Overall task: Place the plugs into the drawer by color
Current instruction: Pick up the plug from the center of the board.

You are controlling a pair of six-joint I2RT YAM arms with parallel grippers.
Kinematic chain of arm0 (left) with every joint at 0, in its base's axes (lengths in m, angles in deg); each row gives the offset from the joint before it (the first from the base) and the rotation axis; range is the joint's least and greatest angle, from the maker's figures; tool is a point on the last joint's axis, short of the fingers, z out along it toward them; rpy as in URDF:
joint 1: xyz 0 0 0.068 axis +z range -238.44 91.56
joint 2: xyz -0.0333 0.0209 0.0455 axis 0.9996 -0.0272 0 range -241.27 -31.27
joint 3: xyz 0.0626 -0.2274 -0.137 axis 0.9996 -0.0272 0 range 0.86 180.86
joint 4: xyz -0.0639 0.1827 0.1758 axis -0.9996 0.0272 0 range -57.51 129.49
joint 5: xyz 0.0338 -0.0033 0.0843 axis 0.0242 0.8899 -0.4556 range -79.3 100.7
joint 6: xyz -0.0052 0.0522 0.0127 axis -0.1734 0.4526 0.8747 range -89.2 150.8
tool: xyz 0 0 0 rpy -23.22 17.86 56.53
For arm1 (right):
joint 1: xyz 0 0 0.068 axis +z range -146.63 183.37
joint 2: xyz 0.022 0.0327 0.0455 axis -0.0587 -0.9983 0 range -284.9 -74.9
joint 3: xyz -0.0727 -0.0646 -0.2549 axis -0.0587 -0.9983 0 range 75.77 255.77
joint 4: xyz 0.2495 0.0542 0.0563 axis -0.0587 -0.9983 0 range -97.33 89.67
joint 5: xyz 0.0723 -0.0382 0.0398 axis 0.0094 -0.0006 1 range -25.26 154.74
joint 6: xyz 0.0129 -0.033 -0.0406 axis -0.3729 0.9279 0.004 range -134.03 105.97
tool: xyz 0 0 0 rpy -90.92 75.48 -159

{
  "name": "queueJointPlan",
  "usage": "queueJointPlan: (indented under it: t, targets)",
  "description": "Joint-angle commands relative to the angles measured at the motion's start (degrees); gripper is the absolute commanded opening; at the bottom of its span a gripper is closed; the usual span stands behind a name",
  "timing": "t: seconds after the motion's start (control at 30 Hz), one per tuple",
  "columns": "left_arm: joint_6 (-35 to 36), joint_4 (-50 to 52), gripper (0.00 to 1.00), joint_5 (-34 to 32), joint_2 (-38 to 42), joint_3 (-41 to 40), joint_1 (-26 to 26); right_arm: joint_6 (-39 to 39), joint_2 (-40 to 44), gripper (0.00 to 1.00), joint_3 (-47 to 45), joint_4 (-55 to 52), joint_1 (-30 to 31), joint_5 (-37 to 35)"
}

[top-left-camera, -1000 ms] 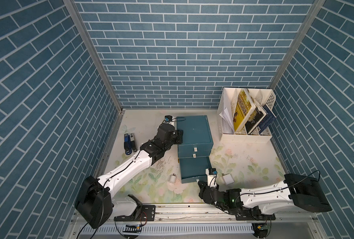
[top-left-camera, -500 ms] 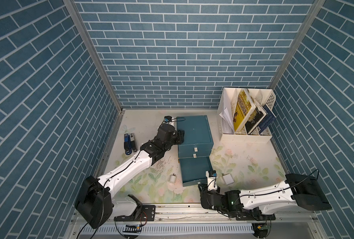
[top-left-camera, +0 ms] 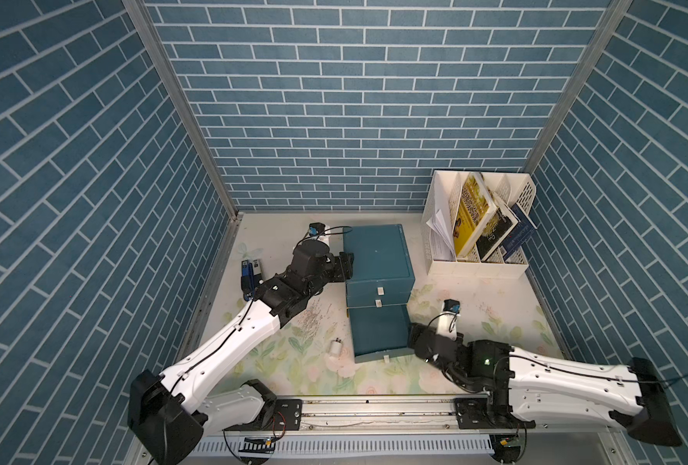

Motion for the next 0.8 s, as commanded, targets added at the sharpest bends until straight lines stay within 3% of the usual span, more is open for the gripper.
queueJointPlan:
  t: [0.0,0.1,0.23,0.43,0.6,0.77]
  targets:
    - [-0.1,3.7,0.74,-2.4,3.9,0.0,0.0,10.9,4.4,0.99,-2.7,-4.6,-10.2,10.0]
    - [-0.3,5.8,0.76,-3.8,7.8,-1.6,-0.1,16.6,3.5,0.90,-5.9,-2.9,-19.2,17.8]
    - [-1.2,9.4,0.76,-4.9,12.7,-4.8,0.0,20.2,-1.6,0.84,-9.4,0.3,-24.1,23.4]
    - [-3.3,13.1,0.80,-6.5,18.9,-10.7,-0.1,20.8,-3.9,0.84,-13.2,5.6,-25.1,27.5]
    - [-5.7,12.3,0.80,-4.2,20.2,-15.5,0.0,21.3,-5.7,0.76,-14.5,7.9,-25.0,30.2]
    - [-7.9,10.5,0.79,-2.0,20.5,-20.8,0.0,20.2,-4.8,0.79,-14.2,6.1,-22.8,29.8]
